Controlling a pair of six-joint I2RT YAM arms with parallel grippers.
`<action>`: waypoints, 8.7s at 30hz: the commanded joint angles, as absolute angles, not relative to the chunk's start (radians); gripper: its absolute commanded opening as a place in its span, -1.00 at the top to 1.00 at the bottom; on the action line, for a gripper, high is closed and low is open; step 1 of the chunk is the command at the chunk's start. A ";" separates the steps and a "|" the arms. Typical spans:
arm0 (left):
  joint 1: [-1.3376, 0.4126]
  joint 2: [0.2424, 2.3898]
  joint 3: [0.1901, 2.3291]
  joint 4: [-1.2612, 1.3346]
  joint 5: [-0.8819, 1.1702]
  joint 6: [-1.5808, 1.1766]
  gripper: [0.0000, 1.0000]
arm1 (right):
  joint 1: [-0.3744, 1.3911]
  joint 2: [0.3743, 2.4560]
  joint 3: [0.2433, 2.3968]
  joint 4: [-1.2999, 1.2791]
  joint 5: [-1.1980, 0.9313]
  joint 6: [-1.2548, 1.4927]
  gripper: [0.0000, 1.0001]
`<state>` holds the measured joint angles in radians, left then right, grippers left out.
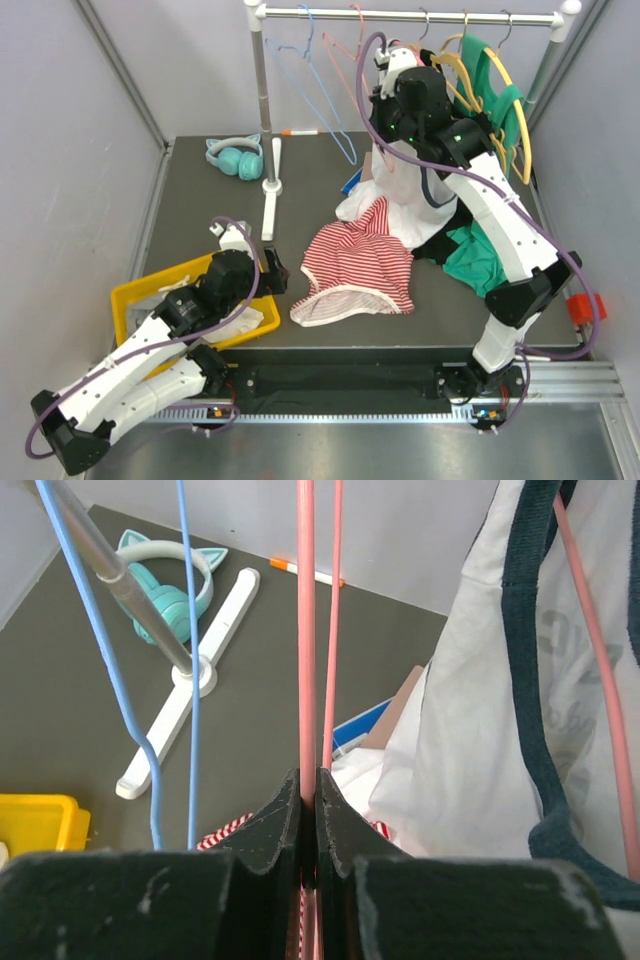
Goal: Place the tank top on the hanger
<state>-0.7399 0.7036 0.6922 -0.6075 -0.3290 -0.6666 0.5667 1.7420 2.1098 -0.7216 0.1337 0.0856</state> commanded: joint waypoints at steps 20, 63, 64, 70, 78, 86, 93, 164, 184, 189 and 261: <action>-0.736 0.822 0.752 -0.525 -0.249 -0.543 -0.96 | 0.574 1.384 1.893 -0.698 0.178 0.084 1.00; -0.798 1.304 0.650 -0.201 -0.147 -0.577 1.00 | 0.680 0.882 1.252 -1.037 -0.048 0.367 1.00; -0.798 1.305 0.667 -0.224 -0.179 -0.590 1.00 | 0.680 0.881 1.264 -1.058 -0.064 0.358 1.00; -0.773 1.301 0.756 -0.327 -0.319 -0.586 1.00 | 0.681 0.879 1.330 -1.118 -0.188 0.327 1.00; -0.697 1.344 0.834 -0.396 -0.383 -0.603 1.00 | 0.684 0.845 1.270 -1.132 -0.297 0.316 1.00; -0.606 1.344 0.870 -0.383 -0.350 -0.589 1.00 | 0.741 0.815 1.189 -1.062 -0.376 0.370 1.00; -0.569 1.339 0.936 -0.402 -0.298 -0.560 1.00 | 0.859 0.836 1.147 -0.997 -0.269 0.406 1.00; -0.679 0.965 1.065 -0.164 0.147 -0.479 -0.64 | 0.945 0.945 0.825 -0.184 -0.212 0.423 1.00; -0.899 1.052 1.065 -0.193 -0.189 -0.344 -0.19 | 0.950 0.954 0.828 -0.158 -0.216 0.448 1.00; -0.904 1.065 1.052 -0.186 -0.187 -0.341 0.16 | 0.951 0.965 0.827 -0.141 -0.218 0.451 1.00; -0.931 0.847 0.969 -0.362 -0.588 -0.147 1.00 | 1.035 1.248 0.433 0.472 -0.107 0.868 -0.44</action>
<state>-0.9295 0.8833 0.9348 -0.3832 -0.6163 -0.1265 1.0206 1.1824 0.3927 0.2474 -0.0856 0.8364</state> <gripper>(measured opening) 0.034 0.727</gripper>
